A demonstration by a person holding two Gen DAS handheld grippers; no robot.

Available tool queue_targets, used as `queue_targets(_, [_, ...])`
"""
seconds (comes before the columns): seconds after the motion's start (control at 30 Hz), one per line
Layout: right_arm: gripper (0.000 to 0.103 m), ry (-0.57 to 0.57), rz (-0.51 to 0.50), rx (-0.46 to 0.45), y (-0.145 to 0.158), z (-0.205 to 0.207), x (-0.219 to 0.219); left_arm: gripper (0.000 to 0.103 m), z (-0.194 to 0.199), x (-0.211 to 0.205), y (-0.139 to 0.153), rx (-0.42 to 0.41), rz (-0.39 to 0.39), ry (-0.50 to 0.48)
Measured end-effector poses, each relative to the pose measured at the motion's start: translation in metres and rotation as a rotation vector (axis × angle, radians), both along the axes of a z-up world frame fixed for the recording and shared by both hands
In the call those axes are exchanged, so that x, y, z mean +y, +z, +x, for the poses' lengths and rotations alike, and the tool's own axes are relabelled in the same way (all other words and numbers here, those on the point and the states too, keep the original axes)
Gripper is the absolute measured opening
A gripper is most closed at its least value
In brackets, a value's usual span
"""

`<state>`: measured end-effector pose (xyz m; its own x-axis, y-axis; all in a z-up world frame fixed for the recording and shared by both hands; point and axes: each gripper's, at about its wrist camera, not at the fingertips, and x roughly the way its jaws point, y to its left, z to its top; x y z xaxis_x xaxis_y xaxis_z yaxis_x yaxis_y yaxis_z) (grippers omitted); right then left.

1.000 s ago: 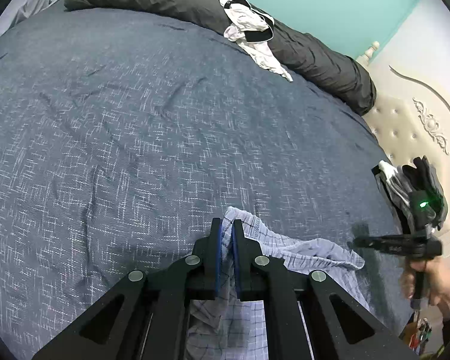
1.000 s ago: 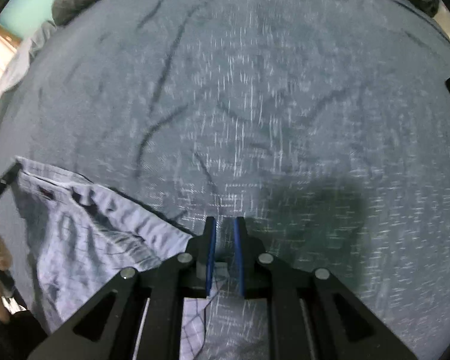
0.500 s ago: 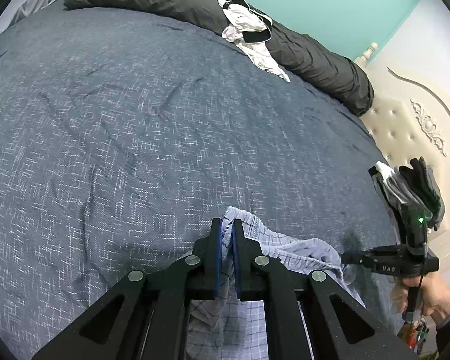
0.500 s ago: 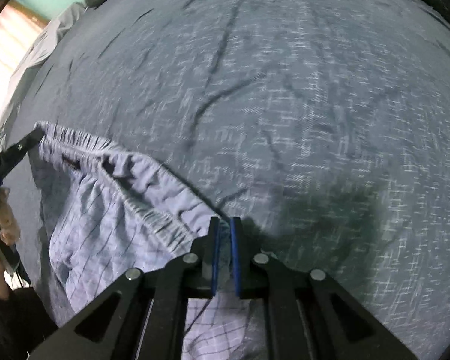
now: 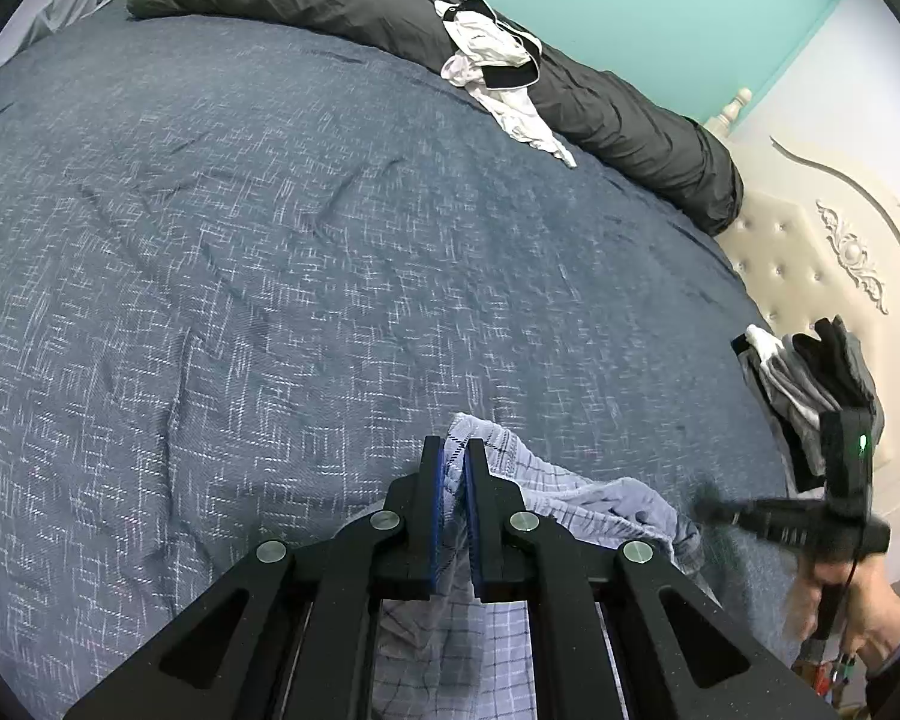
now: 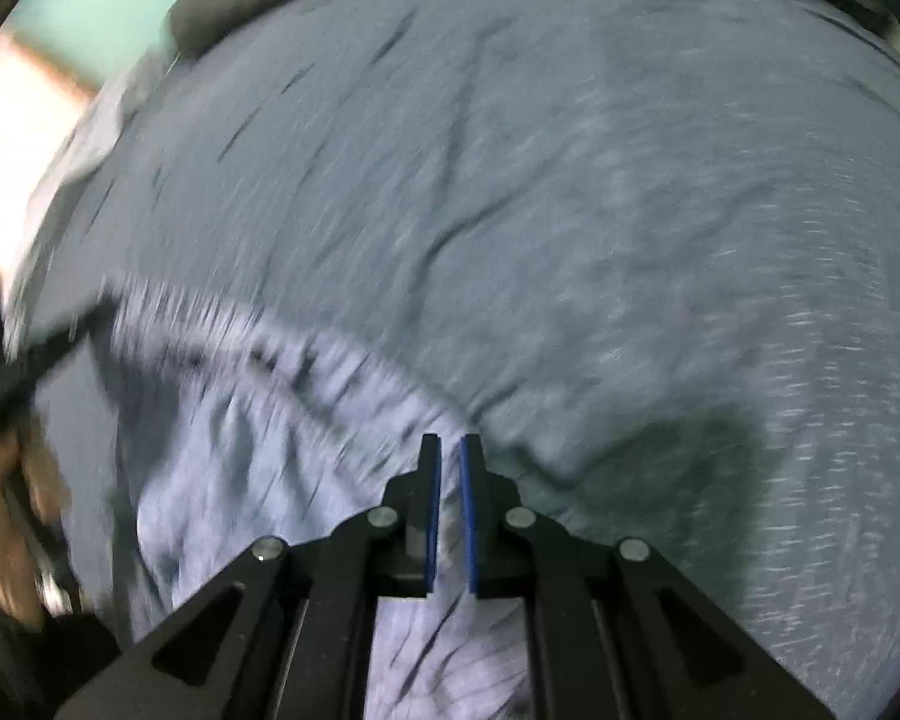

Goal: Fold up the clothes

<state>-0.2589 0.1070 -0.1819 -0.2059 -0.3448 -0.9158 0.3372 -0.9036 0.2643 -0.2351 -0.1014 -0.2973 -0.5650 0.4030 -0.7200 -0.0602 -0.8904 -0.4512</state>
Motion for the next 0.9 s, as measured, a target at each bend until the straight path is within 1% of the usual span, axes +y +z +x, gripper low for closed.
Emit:
queue_targets(0.07, [0.006, -0.058, 0.010, -0.006, -0.001, -0.003, 0.001, 0.007, 0.000, 0.000, 0.000, -0.001, 0.001, 0.001])
queue_targets(0.1, [0.006, -0.064, 0.008, -0.017, -0.003, -0.004, 0.000, 0.007, 0.000, 0.000, -0.001, -0.001, 0.001, 0.001])
queue_targets(0.27, [0.006, -0.026, 0.054, -0.064, -0.021, 0.010, -0.027, 0.007, -0.001, 0.000, -0.001, 0.000, -0.001, -0.001])
queue_targets(0.33, [0.006, -0.003, 0.050, -0.067, -0.020, 0.020, -0.037, 0.007, -0.002, -0.001, -0.001, 0.000, -0.001, -0.001])
queue_targets(0.47, [0.006, 0.043, 0.038, -0.058, -0.015, 0.053, -0.072, 0.007, -0.001, 0.000, 0.000, 0.000, 0.003, 0.000])
queue_targets(0.6, [0.006, 0.093, 0.019, -0.056, -0.003, 0.084, -0.092, 0.007, 0.001, 0.000, 0.000, 0.001, 0.004, -0.002])
queue_targets(0.7, [0.006, 0.136, 0.026, -0.069, 0.002, 0.127, -0.115, 0.007, 0.002, 0.000, 0.000, -0.001, 0.008, -0.001])
queue_targets(0.83, [0.006, 0.162, 0.026, -0.096, -0.001, 0.169, -0.132, 0.007, 0.002, 0.000, 0.000, 0.000, 0.010, -0.003])
queue_targets(0.9, [0.006, 0.166, 0.024, -0.109, -0.011, 0.169, -0.135, 0.007, 0.003, -0.001, 0.000, 0.000, 0.011, -0.004])
